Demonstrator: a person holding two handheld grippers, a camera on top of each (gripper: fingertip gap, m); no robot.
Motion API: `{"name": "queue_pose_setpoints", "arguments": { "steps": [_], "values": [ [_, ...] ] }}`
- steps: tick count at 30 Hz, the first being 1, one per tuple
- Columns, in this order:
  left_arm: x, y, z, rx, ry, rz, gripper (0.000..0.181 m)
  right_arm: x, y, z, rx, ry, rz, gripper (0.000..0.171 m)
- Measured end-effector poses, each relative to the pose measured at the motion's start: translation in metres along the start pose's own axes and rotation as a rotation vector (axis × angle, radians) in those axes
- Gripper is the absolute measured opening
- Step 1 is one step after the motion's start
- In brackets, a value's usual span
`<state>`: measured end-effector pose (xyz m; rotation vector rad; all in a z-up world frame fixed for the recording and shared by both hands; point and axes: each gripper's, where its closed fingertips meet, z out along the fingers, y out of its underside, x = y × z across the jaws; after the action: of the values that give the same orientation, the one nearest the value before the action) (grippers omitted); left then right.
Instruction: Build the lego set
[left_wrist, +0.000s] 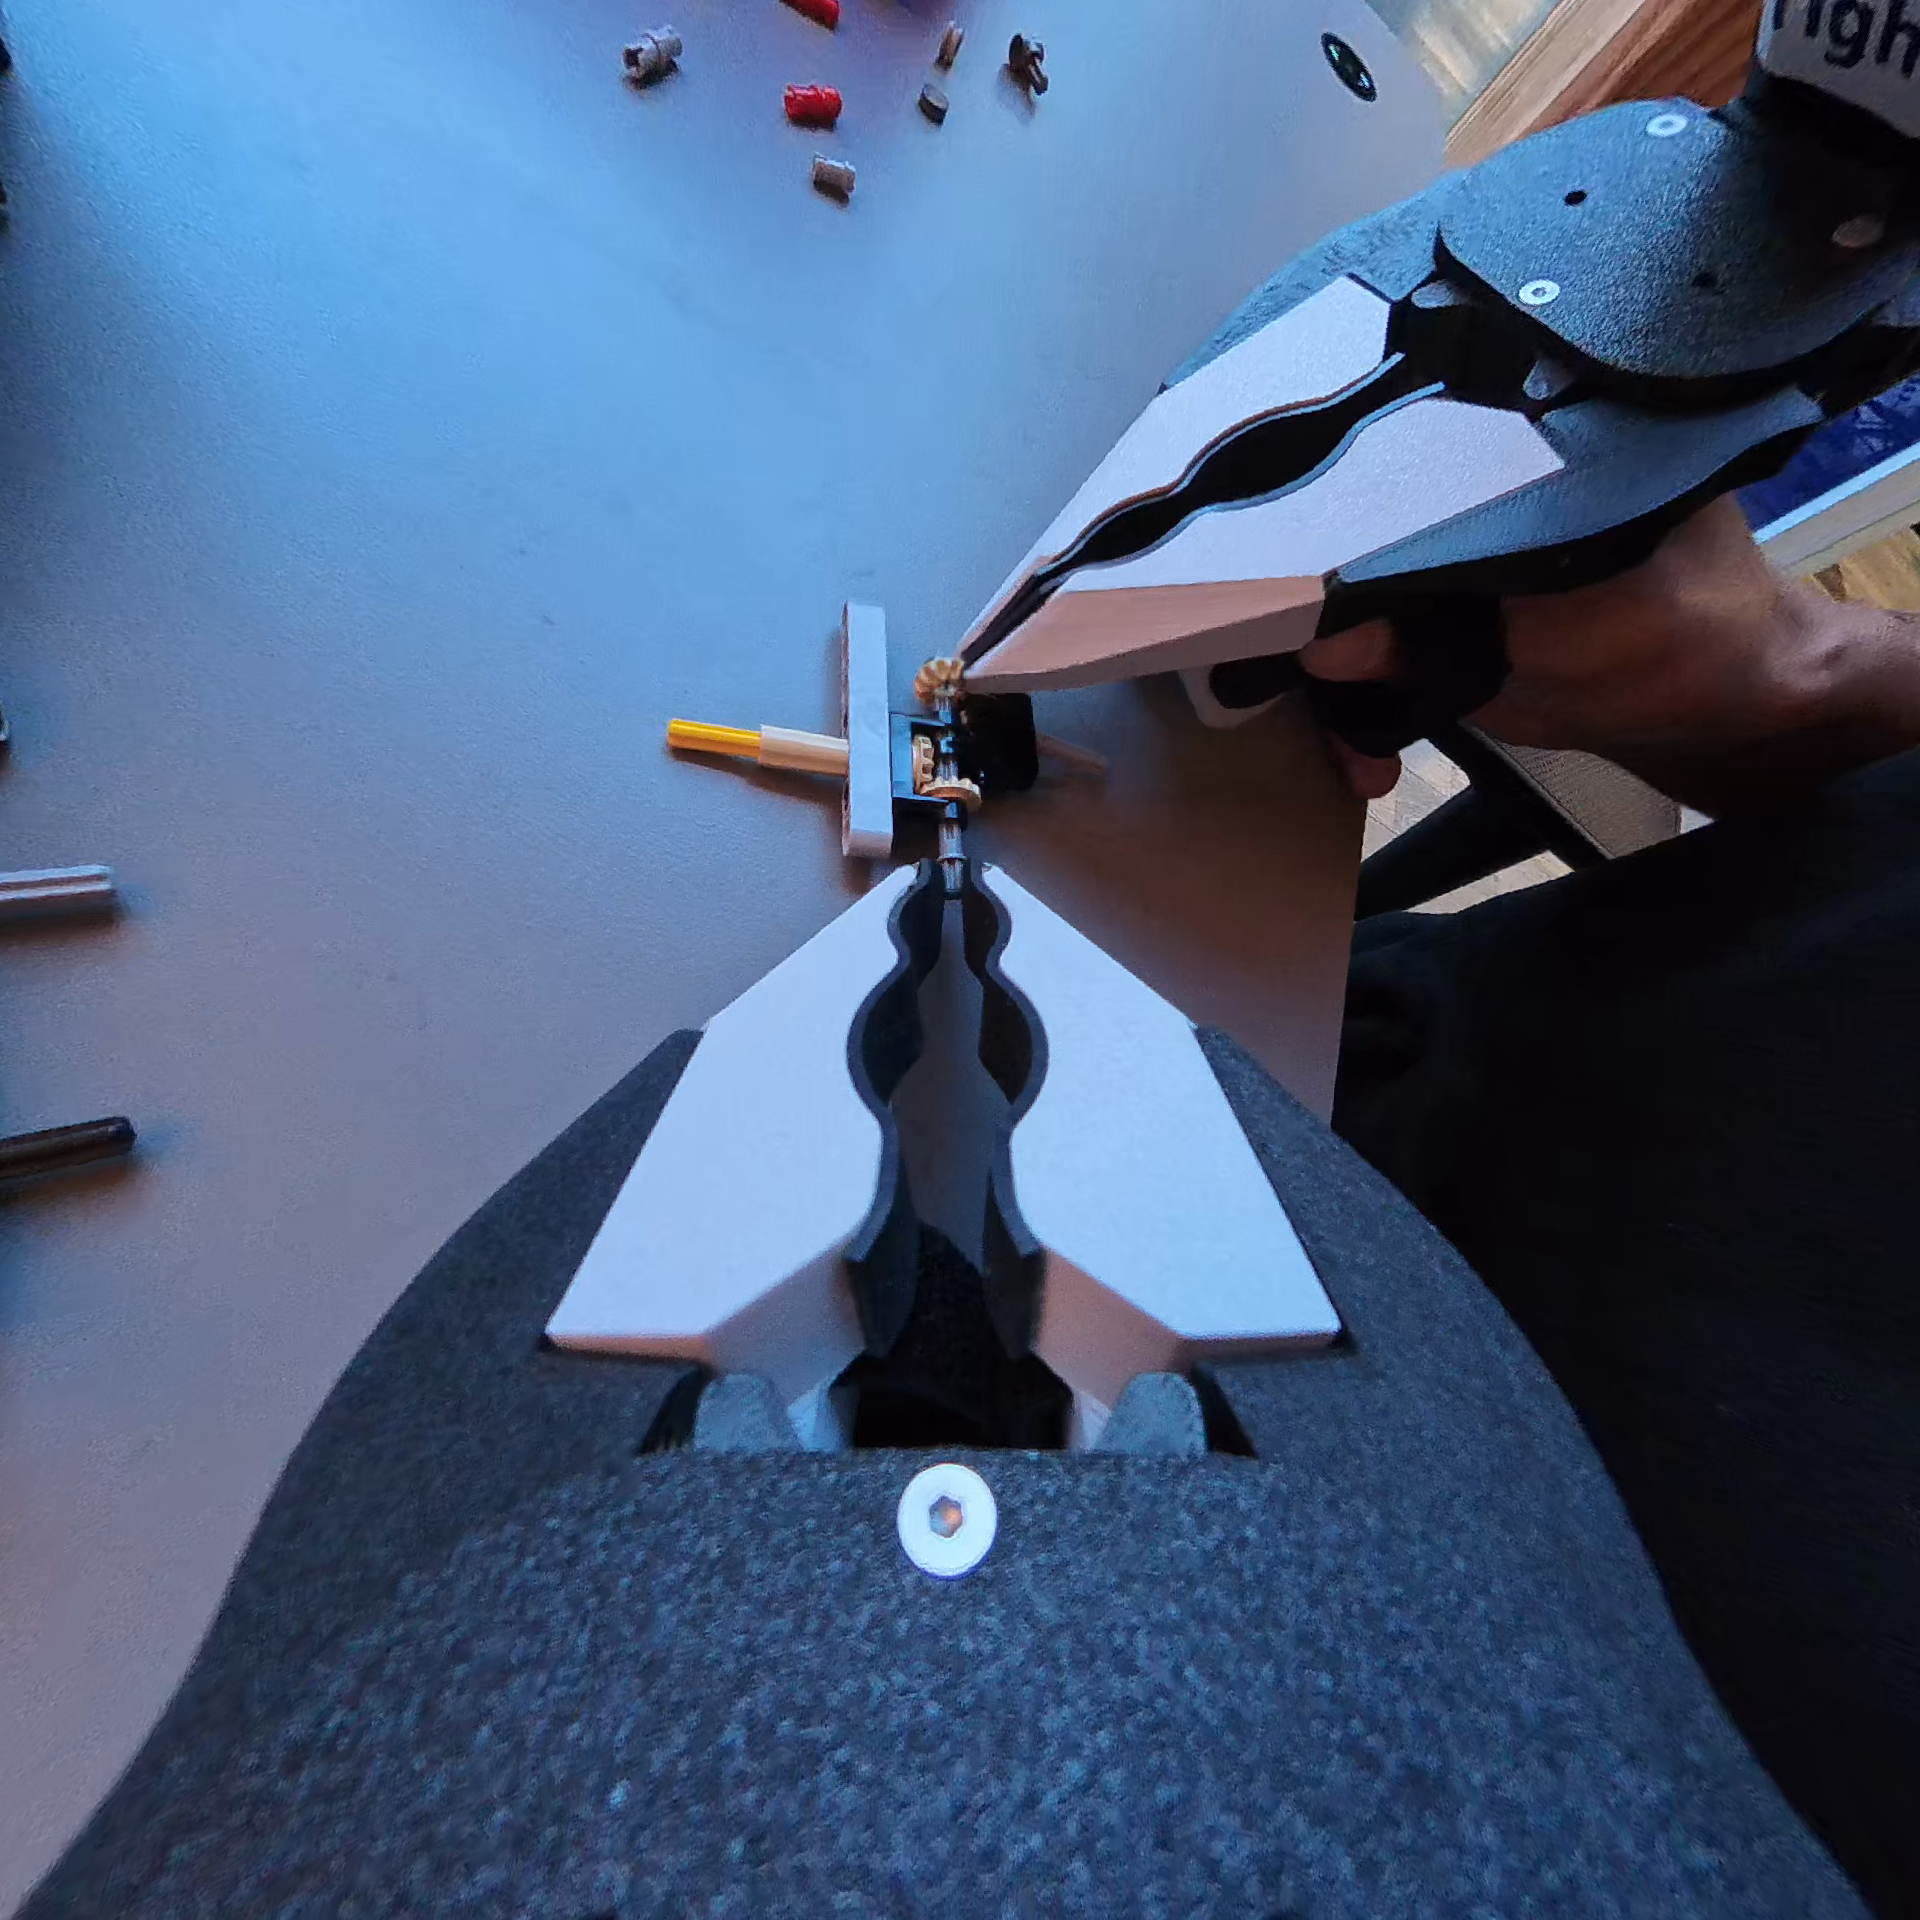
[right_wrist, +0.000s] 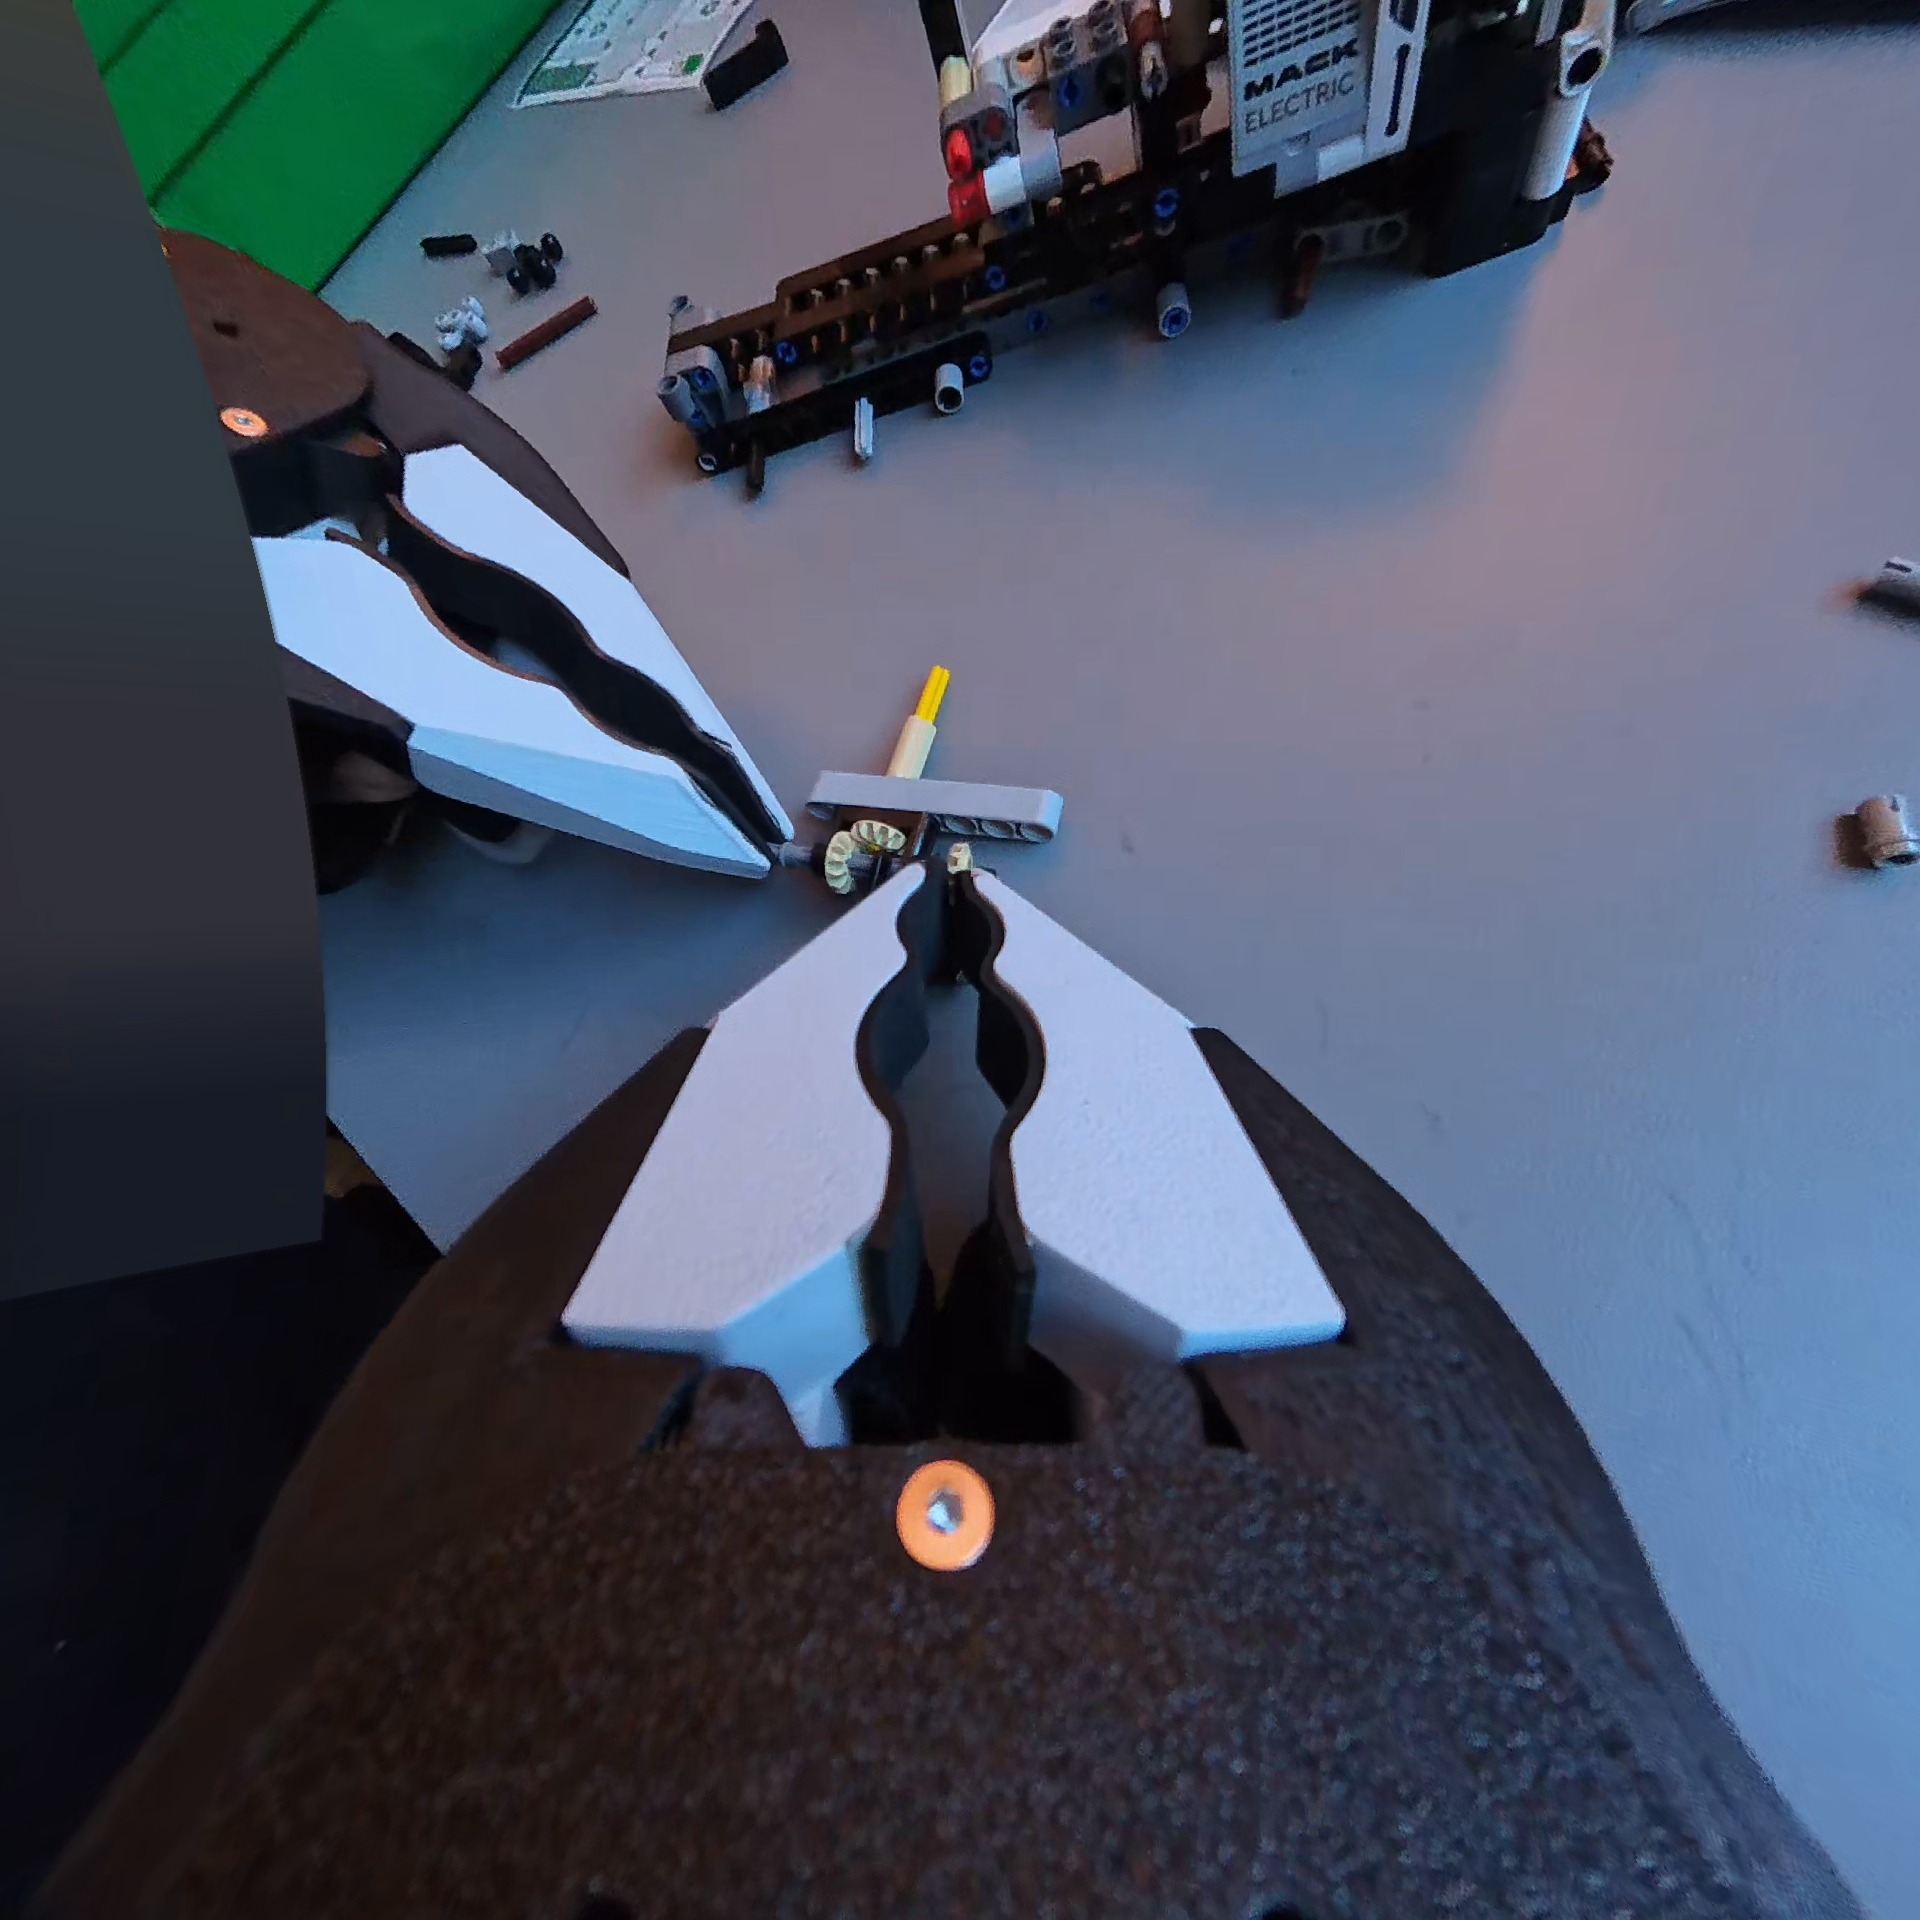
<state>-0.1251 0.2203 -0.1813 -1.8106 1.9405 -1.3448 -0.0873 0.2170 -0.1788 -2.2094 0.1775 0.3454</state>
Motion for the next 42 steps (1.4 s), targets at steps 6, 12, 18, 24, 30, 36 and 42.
{"name": "queue_pose_setpoints", "arguments": {
  "steps": [6, 12, 18, 24, 30, 36, 42],
  "values": [
    [0.000, 0.000, 0.000, -0.001, 0.008, -0.006, 0.001, 0.000, 0.000, 0.001, -0.010, -0.050, 0.072, 0.001],
    [-0.001, 0.002, 0.002, -0.013, -0.011, 0.004, 0.001, -0.001, 0.001, 0.001, -0.065, -0.102, -0.011, 0.000],
    [-0.002, 0.002, 0.002, -0.017, -0.018, 0.010, 0.001, -0.001, 0.001, 0.001, -0.112, -0.151, -0.102, 0.000],
    [-0.002, -0.001, 0.001, 0.010, -0.040, 0.023, 0.001, 0.000, -0.003, 0.000, -0.096, -0.217, 0.003, 0.001],
    [0.003, -0.014, -0.005, 0.105, 0.014, -0.035, 0.001, 0.000, -0.009, -0.003, -0.053, -0.209, -0.004, 0.001],
    [0.004, -0.026, -0.011, 0.200, 0.013, -0.075, 0.001, 0.000, -0.019, -0.009, 0.001, -0.187, -0.012, 0.001],
    [0.004, -0.031, -0.011, 0.240, -0.012, -0.090, 0.001, 0.005, -0.025, -0.014, 0.042, -0.146, -0.027, 0.000]
  ]
}}
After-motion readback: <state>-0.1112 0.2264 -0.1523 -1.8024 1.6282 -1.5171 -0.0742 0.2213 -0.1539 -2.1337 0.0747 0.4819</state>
